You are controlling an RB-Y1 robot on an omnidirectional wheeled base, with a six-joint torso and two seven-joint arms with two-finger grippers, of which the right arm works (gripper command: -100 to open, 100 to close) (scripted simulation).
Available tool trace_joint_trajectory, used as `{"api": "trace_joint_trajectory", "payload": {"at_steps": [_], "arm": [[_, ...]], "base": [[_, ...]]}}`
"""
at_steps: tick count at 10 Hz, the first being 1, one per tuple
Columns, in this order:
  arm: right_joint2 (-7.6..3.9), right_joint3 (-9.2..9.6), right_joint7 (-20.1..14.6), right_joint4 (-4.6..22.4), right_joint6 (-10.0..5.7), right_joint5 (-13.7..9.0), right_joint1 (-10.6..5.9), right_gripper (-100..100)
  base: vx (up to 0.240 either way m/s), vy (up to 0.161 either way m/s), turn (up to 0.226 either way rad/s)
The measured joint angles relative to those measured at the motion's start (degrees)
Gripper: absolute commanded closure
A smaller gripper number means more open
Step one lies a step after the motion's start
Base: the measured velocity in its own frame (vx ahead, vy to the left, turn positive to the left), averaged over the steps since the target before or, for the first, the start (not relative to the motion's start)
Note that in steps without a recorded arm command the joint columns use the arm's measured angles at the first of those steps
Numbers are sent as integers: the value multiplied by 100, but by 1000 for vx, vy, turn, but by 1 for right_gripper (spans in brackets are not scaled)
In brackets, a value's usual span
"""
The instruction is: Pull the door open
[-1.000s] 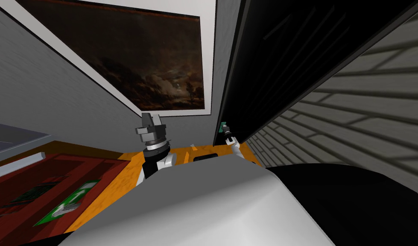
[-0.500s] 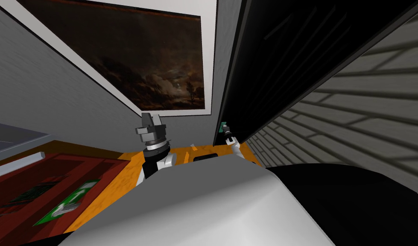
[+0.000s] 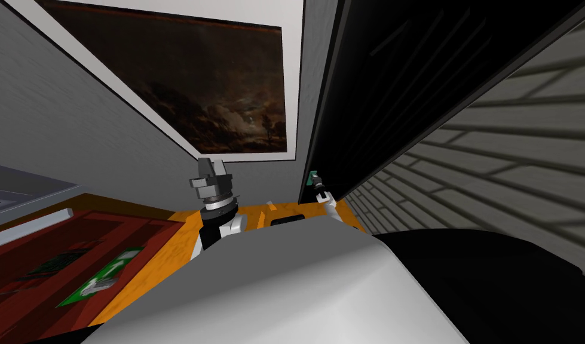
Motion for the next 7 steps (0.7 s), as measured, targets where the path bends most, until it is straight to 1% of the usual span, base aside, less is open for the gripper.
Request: {"api": "trace_joint_trajectory", "payload": {"at_steps": [3,5,7], "arm": [[-11,20,-401,-27,8,-135,29,100],[-23,48,-682,-94,27,-236,81,100],[-44,68,-989,-123,38,-364,104,100]], "base": [[-26,-8,32],[-19,-8,21],[-28,-10,37]]}}
